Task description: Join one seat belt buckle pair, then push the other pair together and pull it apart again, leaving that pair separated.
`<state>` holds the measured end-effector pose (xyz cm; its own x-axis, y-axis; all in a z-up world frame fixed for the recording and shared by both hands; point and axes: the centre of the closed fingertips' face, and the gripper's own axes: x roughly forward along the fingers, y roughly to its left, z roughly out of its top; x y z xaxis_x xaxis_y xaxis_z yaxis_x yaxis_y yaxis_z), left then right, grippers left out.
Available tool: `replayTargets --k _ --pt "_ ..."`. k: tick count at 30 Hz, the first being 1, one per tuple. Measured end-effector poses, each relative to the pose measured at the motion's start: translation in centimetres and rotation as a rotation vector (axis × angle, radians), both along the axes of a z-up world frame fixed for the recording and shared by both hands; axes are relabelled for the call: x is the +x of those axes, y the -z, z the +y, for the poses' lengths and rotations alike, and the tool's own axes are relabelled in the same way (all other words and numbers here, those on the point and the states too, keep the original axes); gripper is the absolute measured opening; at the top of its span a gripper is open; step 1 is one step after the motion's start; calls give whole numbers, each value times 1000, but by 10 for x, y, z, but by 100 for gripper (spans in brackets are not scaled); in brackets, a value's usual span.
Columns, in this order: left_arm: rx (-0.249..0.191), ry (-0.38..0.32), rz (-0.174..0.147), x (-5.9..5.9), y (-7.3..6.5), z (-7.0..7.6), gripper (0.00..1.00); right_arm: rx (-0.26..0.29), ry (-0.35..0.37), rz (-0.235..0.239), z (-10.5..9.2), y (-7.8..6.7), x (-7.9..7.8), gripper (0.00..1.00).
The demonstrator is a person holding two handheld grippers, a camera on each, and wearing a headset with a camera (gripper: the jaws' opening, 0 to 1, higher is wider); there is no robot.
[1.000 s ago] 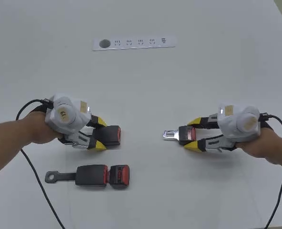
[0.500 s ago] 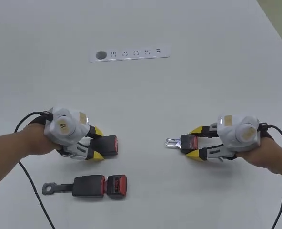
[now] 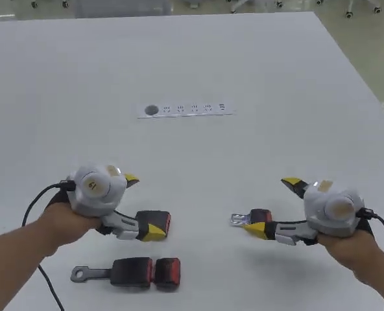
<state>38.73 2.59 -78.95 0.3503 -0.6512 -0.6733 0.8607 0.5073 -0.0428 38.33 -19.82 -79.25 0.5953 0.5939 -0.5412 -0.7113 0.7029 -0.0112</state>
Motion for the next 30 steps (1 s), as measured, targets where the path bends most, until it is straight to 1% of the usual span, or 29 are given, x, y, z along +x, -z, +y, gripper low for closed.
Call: replayTargets --k 1,2,3,4,5,6,8,9,11,12,13,14,15,16,17,18,19,20,21,22,24,27,30 --pt "2 -20 -17 -4 -3 6 88 2 12 -9 1 -3 -1 90" --pt "-10 -29 -32 -7 -7 8 89 9 28 -28 5 -8 -3 91" --pt "-30 -56 -36 -12 -10 12 92 16 30 -31 8 -11 -6 92" --pt "-38 -78 -38 -15 -12 17 95 15 29 -31 12 -13 -11 93" --pt "-44 -90 -38 -22 -13 22 98 21 32 -31 14 -14 -14 93" --pt "-45 -98 -38 -27 -15 26 99 33 34 -30 18 -17 -17 93" --pt "-45 -114 -38 -37 -17 37 100 31 43 -34 24 -20 -24 95" --pt "-48 -115 -48 -44 -21 41 100 35 53 -47 27 -24 -28 96" --pt "-51 -121 -64 -50 -25 49 100 40 57 -49 32 -26 -34 96" --pt "-68 -126 -65 -54 -29 54 100 33 60 -53 34 -26 -37 97" --pt "-93 -128 -59 -58 -32 56 100 28 58 -55 36 -26 -40 97" --pt "-105 -130 -56 -63 -35 61 100 22 52 -59 40 -27 -46 96" --pt "-100 -135 -64 -65 -36 65 100 20 51 -60 41 -28 -48 96" --pt "-90 -151 -74 -67 -37 74 100 16 48 -60 43 -28 -52 97" --pt "-90 -157 -73 -68 -38 76 100 14 46 -60 44 -27 -54 97" --pt "-104 -170 -72 -73 -42 81 100 10 46 -61 46 -28 -58 97" --pt "-119 -173 -82 -76 -46 83 100 9 47 -62 47 -29 -60 97" --pt "-124 -177 -96 -78 -48 87 100 10 50 -63 47 -30 -61 97" --pt "-121 -184 -102 -82 -49 93 100 17 55 -63 49 -32 -64 98" --pt "-128 -202 -109 -84 -52 99 100 14 58 -67 51 -33 -66 99" --pt "-160 -230 -131 -85 -58 107 100 11 59 -72 52 -36 -69 100" --pt "-159 -236 -125 -94 -58 119 100 16 58 -87 56 -39 -75 100" --pt "-162 -231 -125 -103 -60 123 100 10 59 -83 57 -38 -80 100"
